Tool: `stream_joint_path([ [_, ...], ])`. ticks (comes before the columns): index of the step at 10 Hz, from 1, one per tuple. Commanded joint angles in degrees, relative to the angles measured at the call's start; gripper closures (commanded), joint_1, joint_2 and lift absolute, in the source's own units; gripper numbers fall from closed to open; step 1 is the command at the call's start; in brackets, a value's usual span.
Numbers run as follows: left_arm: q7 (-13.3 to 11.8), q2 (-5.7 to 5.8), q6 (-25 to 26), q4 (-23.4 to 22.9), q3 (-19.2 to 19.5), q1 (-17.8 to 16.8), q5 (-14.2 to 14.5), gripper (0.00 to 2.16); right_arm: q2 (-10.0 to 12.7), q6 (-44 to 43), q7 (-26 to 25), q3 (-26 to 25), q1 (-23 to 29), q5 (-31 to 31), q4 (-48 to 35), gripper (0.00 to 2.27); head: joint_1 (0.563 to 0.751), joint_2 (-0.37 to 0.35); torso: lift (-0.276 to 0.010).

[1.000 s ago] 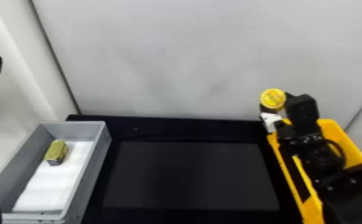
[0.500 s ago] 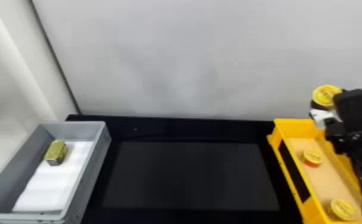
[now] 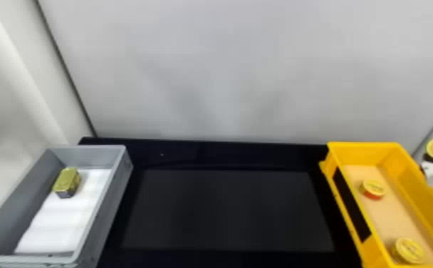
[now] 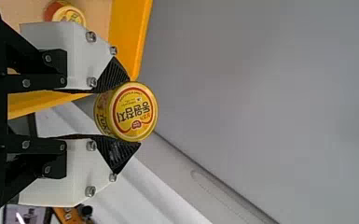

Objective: Pick up the round yellow can and place it in the yellow rectangular box

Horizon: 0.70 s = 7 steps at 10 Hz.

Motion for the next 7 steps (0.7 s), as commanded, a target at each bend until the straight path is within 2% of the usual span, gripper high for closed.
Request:
stream_joint_path([
  [1,0.00,-0.15,0.00,-0.11,0.14,0.01,0.00,0.00,0.57,-1.49,-1.48,-1.51,2.18,-3.76,3.64,0.83,0.686,0.014,-0.056],
  [7,-0.09,-0.15,0.17,-0.46,0.76,0.54,0.00,0.00,0.57,-2.81,-3.33,-0.63,4.20,-10.71,12.70,0.83,0.686,0.014,-0.056],
])
